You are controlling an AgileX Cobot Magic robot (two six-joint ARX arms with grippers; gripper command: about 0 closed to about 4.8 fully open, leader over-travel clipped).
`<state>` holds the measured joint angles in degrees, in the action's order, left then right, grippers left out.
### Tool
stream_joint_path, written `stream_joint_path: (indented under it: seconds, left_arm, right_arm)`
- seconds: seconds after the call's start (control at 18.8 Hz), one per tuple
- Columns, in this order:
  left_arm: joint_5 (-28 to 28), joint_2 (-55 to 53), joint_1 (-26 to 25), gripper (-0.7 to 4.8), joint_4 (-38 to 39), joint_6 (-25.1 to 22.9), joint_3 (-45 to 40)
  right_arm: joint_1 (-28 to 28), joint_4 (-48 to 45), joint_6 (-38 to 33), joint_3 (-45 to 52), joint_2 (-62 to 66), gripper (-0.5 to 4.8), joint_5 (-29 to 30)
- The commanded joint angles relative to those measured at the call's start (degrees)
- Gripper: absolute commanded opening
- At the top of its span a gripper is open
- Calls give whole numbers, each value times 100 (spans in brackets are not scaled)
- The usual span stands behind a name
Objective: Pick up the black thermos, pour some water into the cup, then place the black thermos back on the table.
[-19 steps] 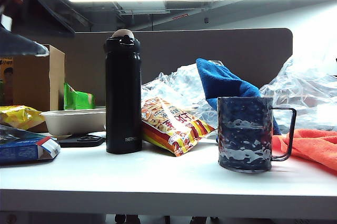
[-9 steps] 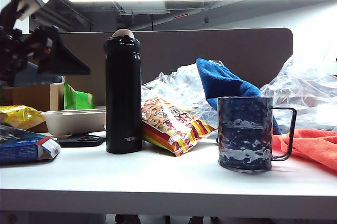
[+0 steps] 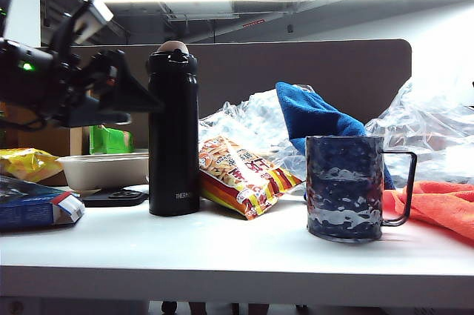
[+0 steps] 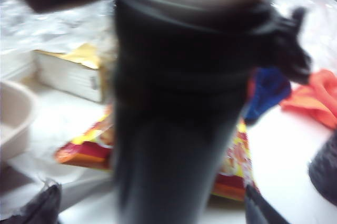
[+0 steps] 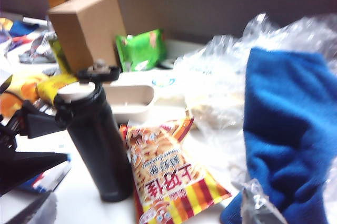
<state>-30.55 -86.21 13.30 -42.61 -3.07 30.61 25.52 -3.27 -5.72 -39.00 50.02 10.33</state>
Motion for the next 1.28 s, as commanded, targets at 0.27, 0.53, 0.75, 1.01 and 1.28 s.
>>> stream_joint_path:
  seconds: [0.27,0.53,0.75,1.01,1.28]
  left_arm:
    - [-142,-426,164,479,-166,-315,50]
    - [-66,-717,166,479,-660,-313,118]
    - [28,-955,216,479,-634,-289,376]
    - [-146,-1108,278,479,-632,-282,553]
    - [-229,-1117,337,479,-614,-245,723]
  right_arm:
    - [4,-125,-4,-39,111,479,179]
    - [4,-122,-4,-39,118,479,181]
    - [2,-122,-4,-35,151,479,181]
    - [2,-76,-4,-33,149,479,181]
    - [2,-63,-4,-33,160,479,179]
